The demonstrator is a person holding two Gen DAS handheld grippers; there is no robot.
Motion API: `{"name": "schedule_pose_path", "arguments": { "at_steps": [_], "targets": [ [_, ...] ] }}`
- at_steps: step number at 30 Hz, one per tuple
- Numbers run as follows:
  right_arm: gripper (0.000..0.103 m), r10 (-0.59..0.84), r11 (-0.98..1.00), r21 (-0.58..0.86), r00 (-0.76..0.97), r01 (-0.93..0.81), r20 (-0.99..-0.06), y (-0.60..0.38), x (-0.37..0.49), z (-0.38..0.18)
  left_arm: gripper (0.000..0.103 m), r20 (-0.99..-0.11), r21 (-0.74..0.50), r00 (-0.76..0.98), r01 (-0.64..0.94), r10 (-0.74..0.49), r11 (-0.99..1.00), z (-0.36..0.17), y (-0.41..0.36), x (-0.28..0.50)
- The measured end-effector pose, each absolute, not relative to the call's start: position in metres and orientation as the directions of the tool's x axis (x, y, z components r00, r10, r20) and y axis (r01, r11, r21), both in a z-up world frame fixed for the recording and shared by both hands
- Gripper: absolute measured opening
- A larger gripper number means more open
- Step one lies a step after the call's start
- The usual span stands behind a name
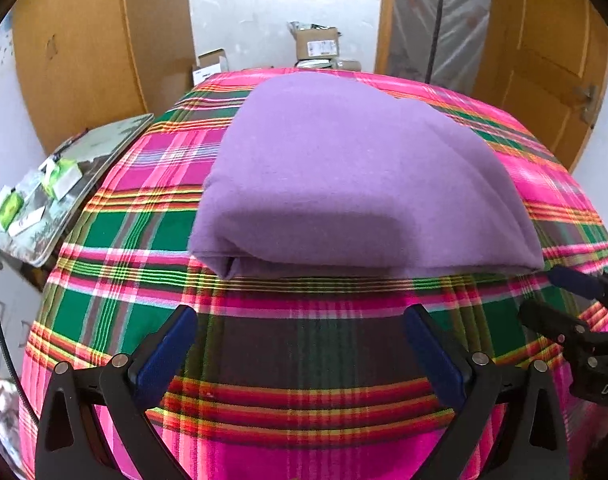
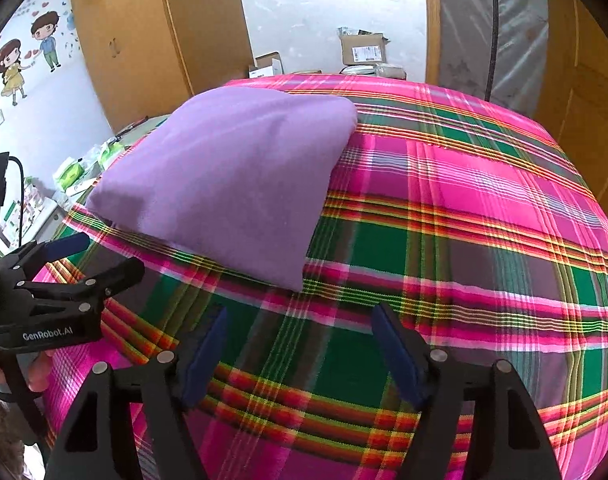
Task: Fold clothes
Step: 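Move both tools toward the purple garment's folded edge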
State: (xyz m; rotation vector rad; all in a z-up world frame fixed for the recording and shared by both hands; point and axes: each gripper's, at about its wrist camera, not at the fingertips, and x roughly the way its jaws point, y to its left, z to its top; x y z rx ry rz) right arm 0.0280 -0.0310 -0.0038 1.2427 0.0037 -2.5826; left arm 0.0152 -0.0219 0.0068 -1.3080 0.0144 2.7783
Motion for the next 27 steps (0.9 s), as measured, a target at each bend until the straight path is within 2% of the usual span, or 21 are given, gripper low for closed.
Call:
{"name": "schedule_pose_path", "arguments": {
  "at_steps": [5,8,10,13,19,24,27],
  "targets": [
    [0.073,-0.252,-0.96,0.105,-0.637,0.26,-0.729,-0.033,0.031,0.006,0.102,-0.752,-0.027,-0.659,-0.024,0.036,-0.999,0.01,-0.03,0.014],
    [0.064,-0.228,-0.96,0.044,-0.683,0.275,-0.694,-0.04,0.029,0.011,0.102,-0.738,-0.017,-0.675,-0.001,0.013,-1.0,0.013,-0.035,0.013],
    [0.056,-0.216,-0.957,0.02,-0.669,0.288,-0.711,-0.045,0.022,0.009,0.102,-0.73,-0.008,-0.683,0.003,0.004,-1.0,0.015,-0.037,0.01],
    [0.051,-0.207,-0.951,-0.004,-0.644,0.31,-0.736,-0.051,0.013,0.005,0.102,-0.719,0.02,-0.694,0.02,-0.028,-1.0,0.017,-0.039,0.009],
    [0.051,-0.248,-0.937,0.021,-0.624,0.348,-0.741,-0.054,0.011,0.005,0.102,-0.725,0.029,-0.688,-0.034,0.002,-0.999,0.016,-0.038,0.006],
    [0.051,-0.234,-0.934,0.003,-0.606,0.357,-0.761,-0.059,0.002,-0.001,0.102,-0.681,0.143,-0.729,-0.041,-0.069,-0.989,0.022,-0.032,0.003],
    [0.039,-0.263,-0.933,0.041,-0.596,0.359,-0.758,-0.055,-0.002,-0.001,0.102,-0.677,0.11,-0.734,-0.043,-0.043,-0.993,0.026,-0.036,0.001]
  ]
}}
